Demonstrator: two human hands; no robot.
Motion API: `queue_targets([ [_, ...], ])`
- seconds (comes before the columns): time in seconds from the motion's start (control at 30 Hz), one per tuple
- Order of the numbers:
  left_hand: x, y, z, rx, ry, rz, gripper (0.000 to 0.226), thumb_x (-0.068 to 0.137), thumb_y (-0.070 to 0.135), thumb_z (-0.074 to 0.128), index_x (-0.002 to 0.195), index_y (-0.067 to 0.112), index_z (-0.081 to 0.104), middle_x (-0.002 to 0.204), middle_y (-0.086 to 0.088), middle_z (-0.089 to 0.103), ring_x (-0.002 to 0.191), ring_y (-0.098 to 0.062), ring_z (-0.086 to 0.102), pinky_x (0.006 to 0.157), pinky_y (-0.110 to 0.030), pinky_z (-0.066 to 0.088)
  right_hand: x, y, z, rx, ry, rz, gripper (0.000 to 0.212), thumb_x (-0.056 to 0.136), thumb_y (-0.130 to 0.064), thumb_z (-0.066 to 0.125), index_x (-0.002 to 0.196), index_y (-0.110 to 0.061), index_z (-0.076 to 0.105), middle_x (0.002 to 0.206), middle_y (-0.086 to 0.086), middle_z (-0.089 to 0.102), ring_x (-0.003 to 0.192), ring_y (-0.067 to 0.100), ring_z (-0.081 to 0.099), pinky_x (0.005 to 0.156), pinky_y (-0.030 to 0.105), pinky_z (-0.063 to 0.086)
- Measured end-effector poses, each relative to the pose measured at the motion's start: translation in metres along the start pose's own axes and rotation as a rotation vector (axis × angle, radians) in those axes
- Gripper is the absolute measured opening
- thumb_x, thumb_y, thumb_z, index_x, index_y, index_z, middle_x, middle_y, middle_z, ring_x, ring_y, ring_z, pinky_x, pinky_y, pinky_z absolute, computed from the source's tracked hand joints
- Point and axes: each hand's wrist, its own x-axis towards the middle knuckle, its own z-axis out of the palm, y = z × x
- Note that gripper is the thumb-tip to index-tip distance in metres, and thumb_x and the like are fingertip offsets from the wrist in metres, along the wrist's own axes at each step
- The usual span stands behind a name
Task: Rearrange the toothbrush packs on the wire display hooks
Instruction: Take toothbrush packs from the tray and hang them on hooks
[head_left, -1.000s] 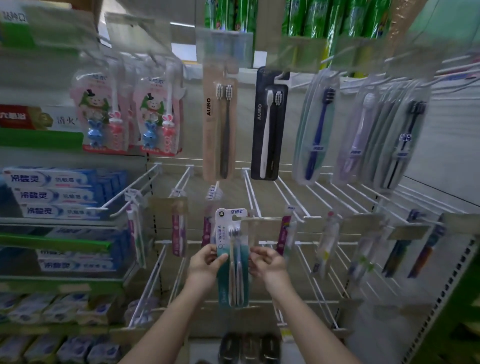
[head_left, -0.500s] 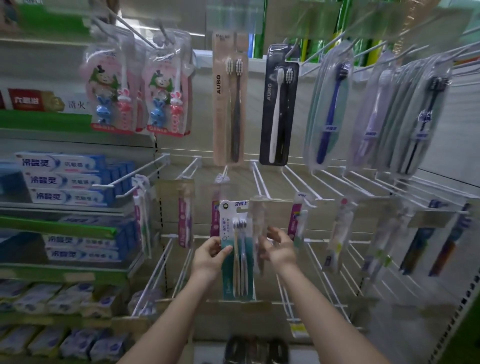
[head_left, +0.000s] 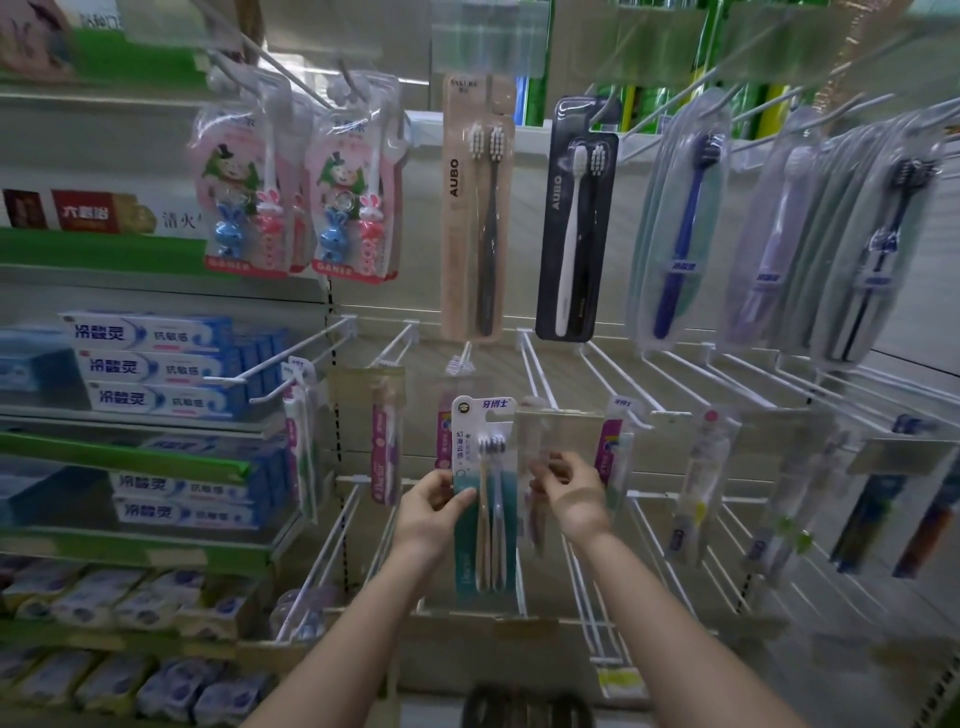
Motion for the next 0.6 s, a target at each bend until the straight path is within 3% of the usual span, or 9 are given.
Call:
queue_targets([
  [0.1,0.001,0.002,0.000,-0.010,0.006,0.010,0.009,0.090,0.008,0.060,0.091,0.016,0.063,0.092,-0.002,0.071,0.090,-0.018,0.067,0.081,-0.032,0.056,0.000,-0.004,-0.001,-0.092,0.018,-0.023,0.013,0.094,-0.017,0.054,0.107,-0.015,0.057,0.096,-0.003,0.061,0.085,0.012,0.057,0.079,0.025,0.045],
  [0.27,0.002,0.002,0.004,-0.003,-0.014,0.003,0.009,0.090,0.009,0.059,0.092,0.017,0.062,0.095,-0.002,0.070,0.092,-0.017,0.067,0.084,-0.034,0.056,0.004,-0.004,-0.001,-0.153,0.032,0.024,0.021,0.094,-0.011,0.053,0.113,-0.006,0.058,0.107,0.007,0.065,0.096,0.021,0.061,0.090,0.034,0.049],
  [0.47,0.008,0.004,0.011,0.007,-0.013,0.018,0.009,0.090,0.007,0.059,0.093,0.015,0.061,0.097,-0.006,0.069,0.095,-0.021,0.065,0.085,-0.035,0.054,0.006,-0.002,-0.009,-0.200,0.046,0.039,0.017,0.094,-0.008,0.051,0.109,-0.006,0.059,0.098,0.004,0.062,0.088,0.017,0.056,0.079,0.024,0.042],
  [0.6,0.009,0.003,0.015,0.006,-0.007,0.018,0.010,0.090,0.005,0.059,0.099,0.008,0.062,0.100,-0.009,0.069,0.096,-0.024,0.065,0.088,-0.039,0.054,0.007,-0.003,-0.010,-0.272,0.068,0.020,0.019,0.094,-0.010,0.051,0.111,-0.004,0.059,0.108,0.010,0.066,0.101,0.024,0.061,0.086,0.028,0.043],
])
